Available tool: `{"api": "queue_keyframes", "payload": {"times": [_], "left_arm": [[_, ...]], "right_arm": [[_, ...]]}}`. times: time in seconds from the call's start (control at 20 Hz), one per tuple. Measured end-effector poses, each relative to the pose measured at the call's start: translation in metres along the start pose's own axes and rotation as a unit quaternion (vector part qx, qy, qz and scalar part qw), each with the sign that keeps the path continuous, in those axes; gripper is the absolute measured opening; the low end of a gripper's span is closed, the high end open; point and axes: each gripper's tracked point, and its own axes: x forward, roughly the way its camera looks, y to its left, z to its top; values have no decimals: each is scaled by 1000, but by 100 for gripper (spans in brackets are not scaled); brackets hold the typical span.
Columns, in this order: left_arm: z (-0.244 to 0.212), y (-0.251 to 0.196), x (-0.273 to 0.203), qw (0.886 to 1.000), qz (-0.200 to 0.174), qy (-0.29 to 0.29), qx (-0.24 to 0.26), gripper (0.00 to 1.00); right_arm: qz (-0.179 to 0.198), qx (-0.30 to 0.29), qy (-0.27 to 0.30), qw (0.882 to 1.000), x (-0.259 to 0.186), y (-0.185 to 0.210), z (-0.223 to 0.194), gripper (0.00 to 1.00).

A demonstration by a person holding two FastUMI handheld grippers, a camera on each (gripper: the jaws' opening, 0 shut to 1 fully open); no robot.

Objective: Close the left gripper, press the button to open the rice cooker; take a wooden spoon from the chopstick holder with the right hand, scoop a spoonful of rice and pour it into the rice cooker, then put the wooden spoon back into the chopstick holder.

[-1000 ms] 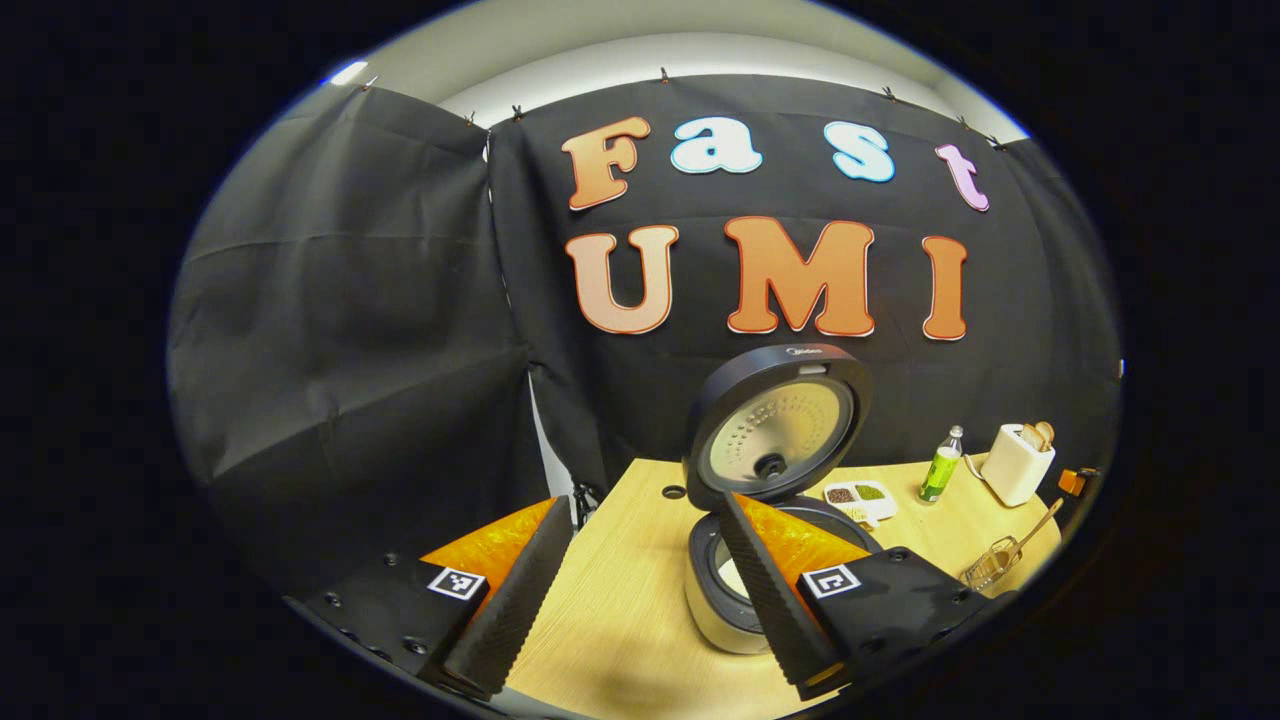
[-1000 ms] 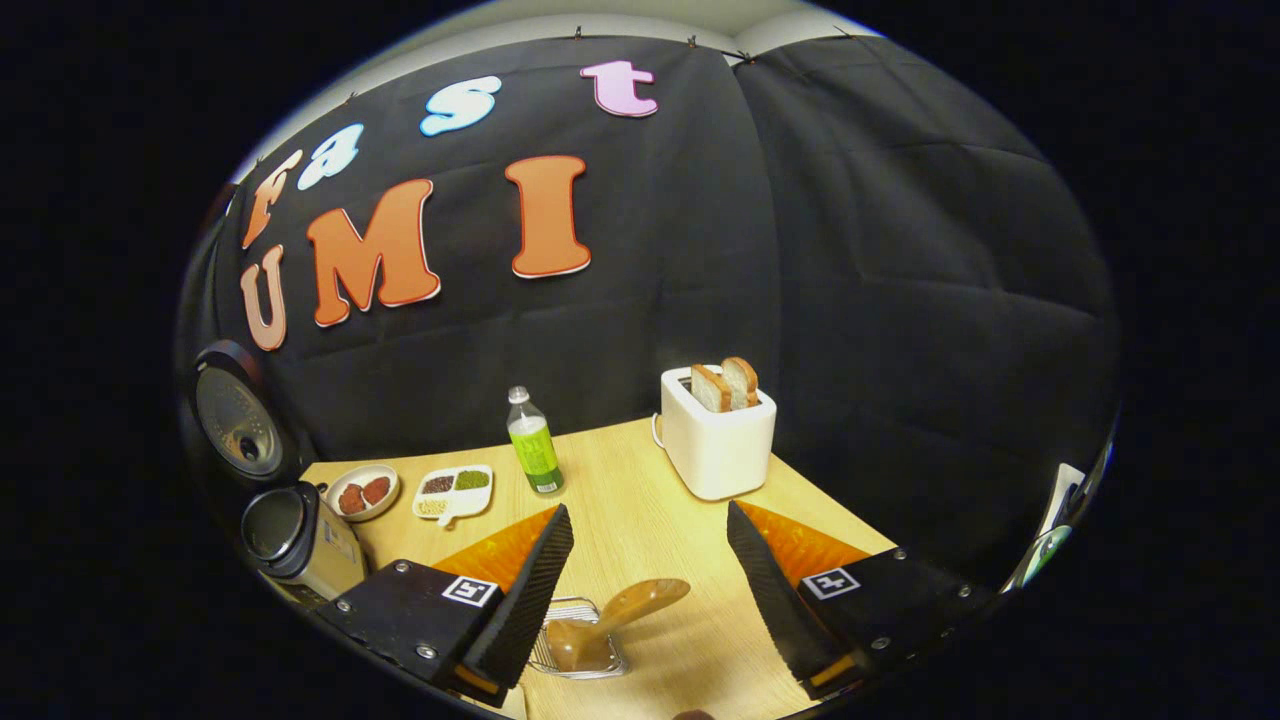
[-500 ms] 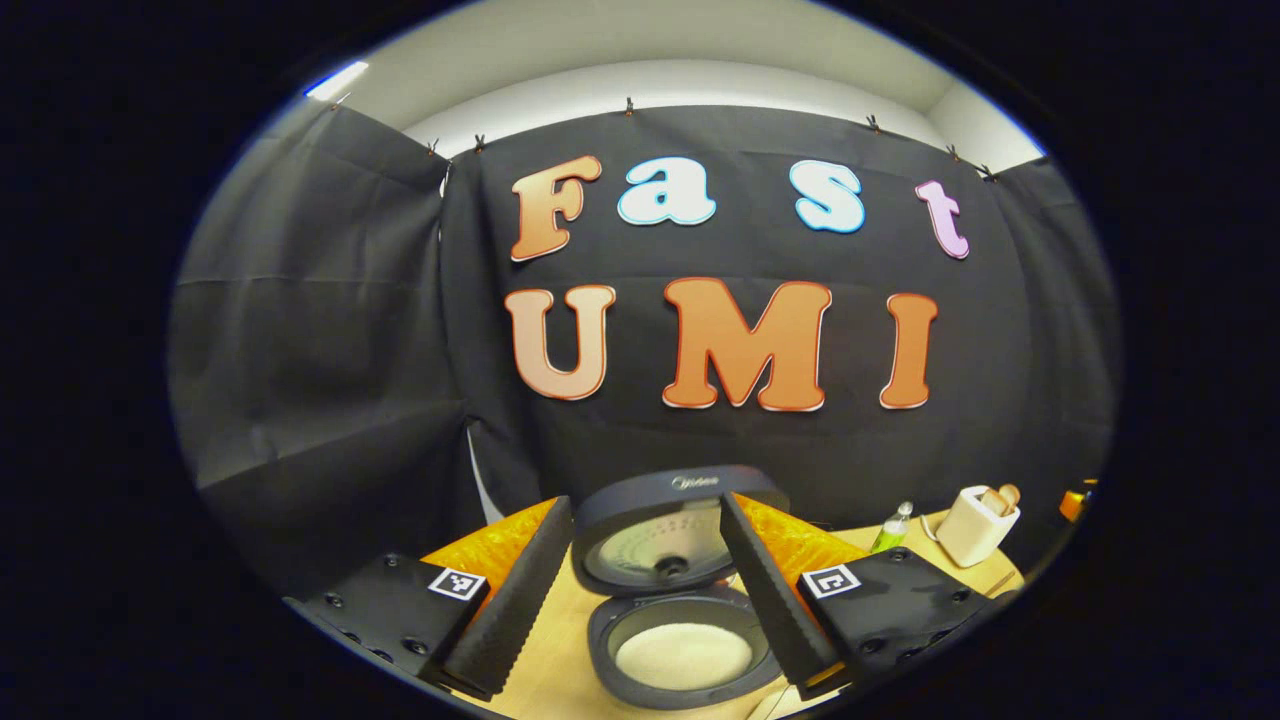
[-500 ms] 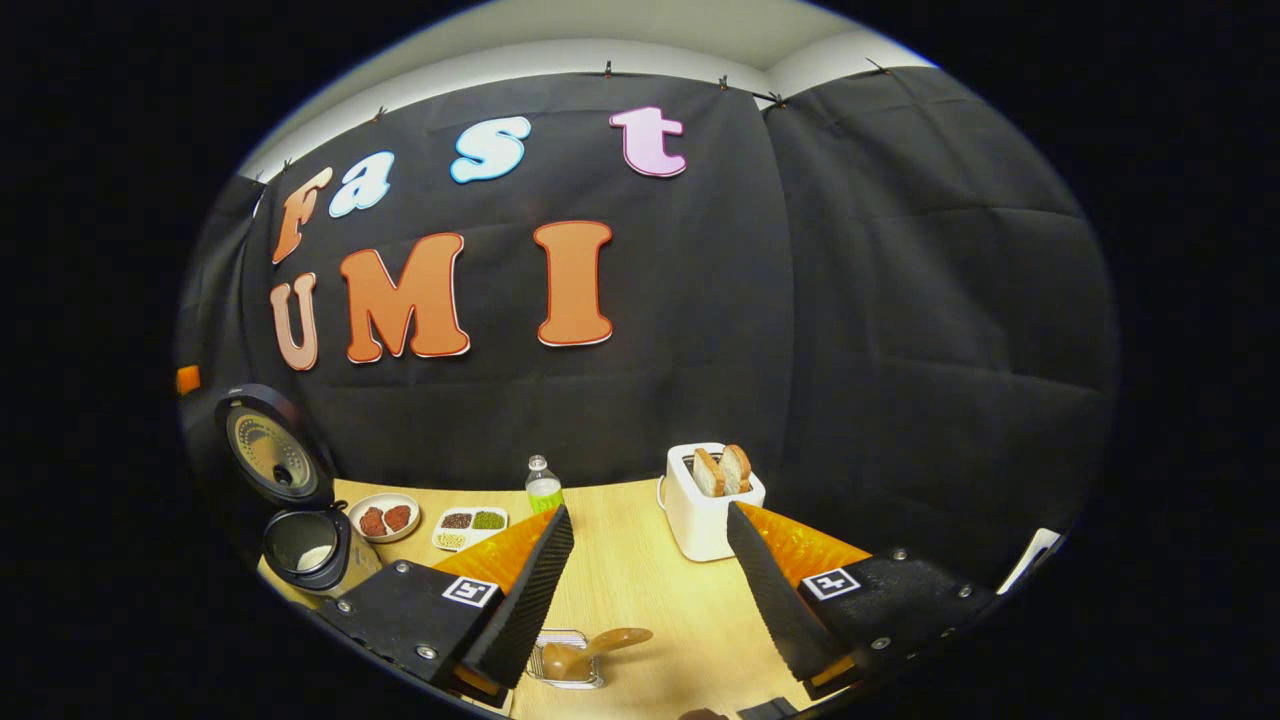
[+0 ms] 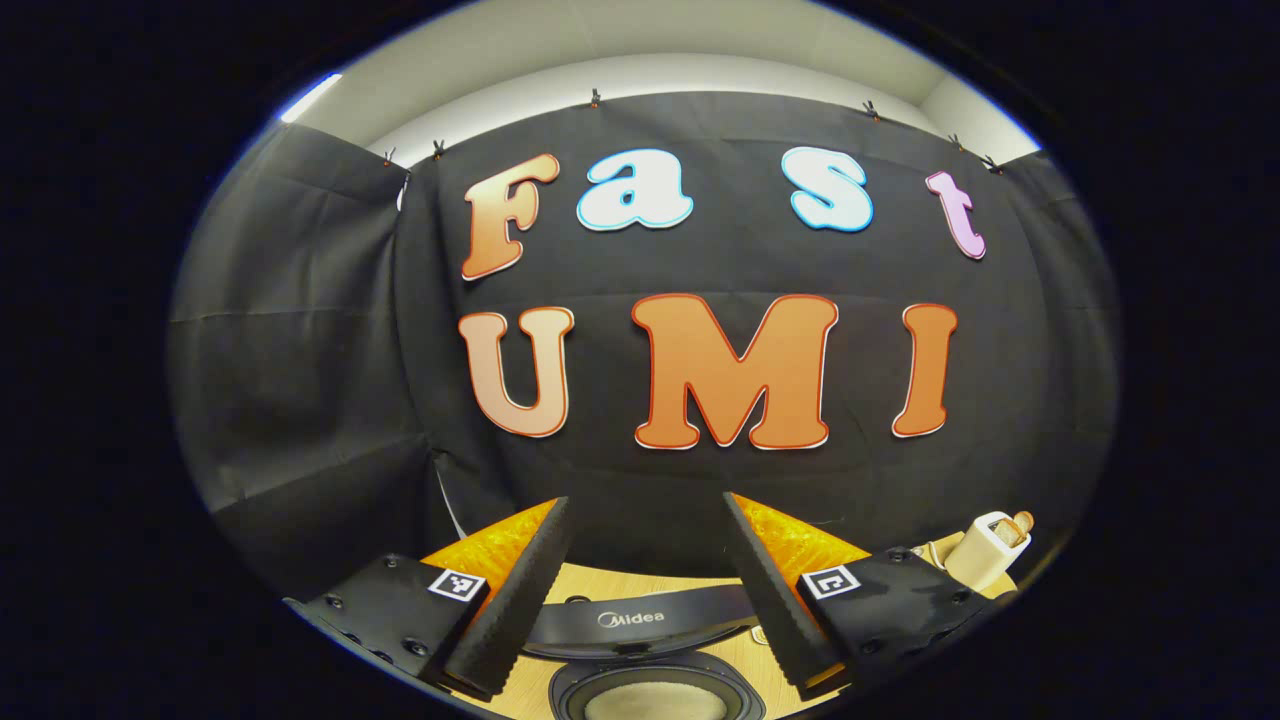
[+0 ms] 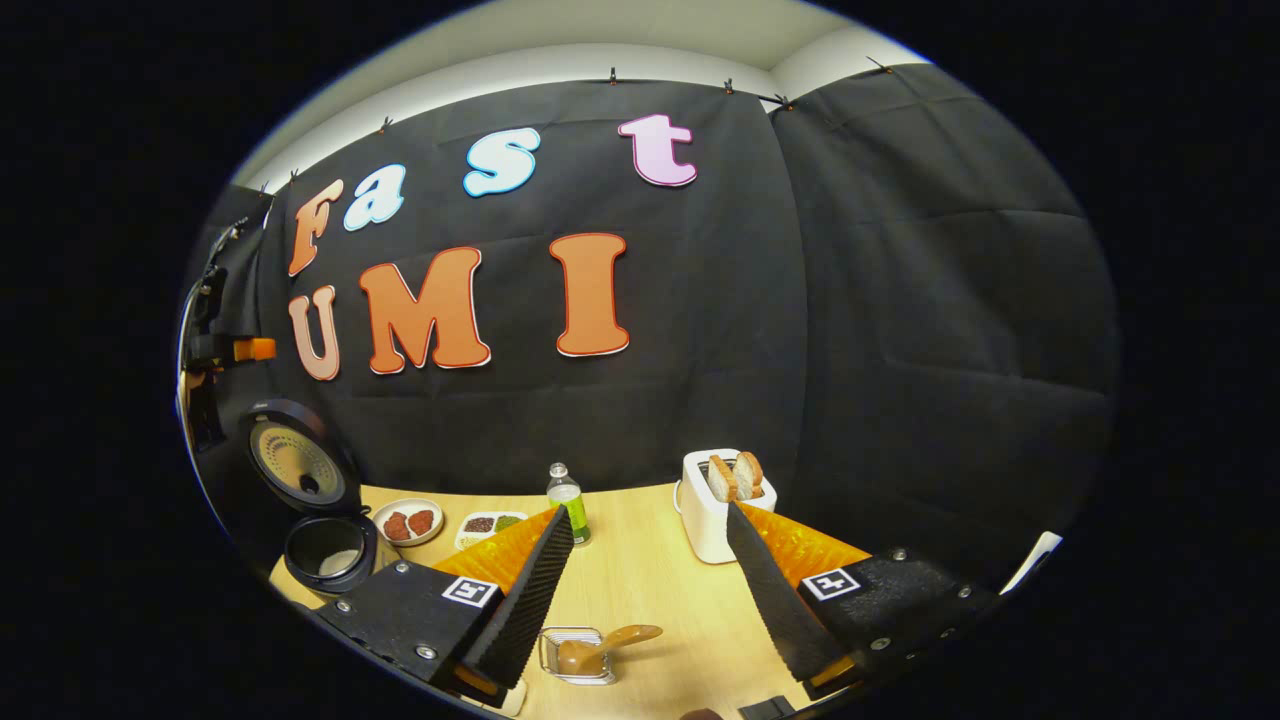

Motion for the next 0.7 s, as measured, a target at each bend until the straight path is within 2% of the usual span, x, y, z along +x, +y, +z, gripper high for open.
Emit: {"api": "queue_keyframes", "payload": {"times": [0.1, 0.25, 0.45, 0.5, 0.55, 0.7], "left_arm": [[-18, 5, 16, 1000, 11, 25, 11, 99], [-44, -2, 30, 999, 1, 54, -3, 99], [-68, 12, 32, 997, 27, 77, 1, 100], [-78, 15, 28, 995, 30, 93, -9, 97], [-69, 12, 21, 997, 29, 70, -17, 99], [-81, 6, 0, 998, 20, 56, -9, 99]], "right_arm": [[-4, -6, -7, 1000, -3, -3, 4, 95], [-7, -11, -15, 1000, -10, -6, 10, 95], [-11, -13, -21, 1000, -16, -10, 14, 95], [-12, -14, -22, 1000, -17, -12, 14, 95], [-12, -14, -23, 1000, -18, -13, 15, 95], [-3, -14, -25, 1000, -21, -11, 20, 95]]}}
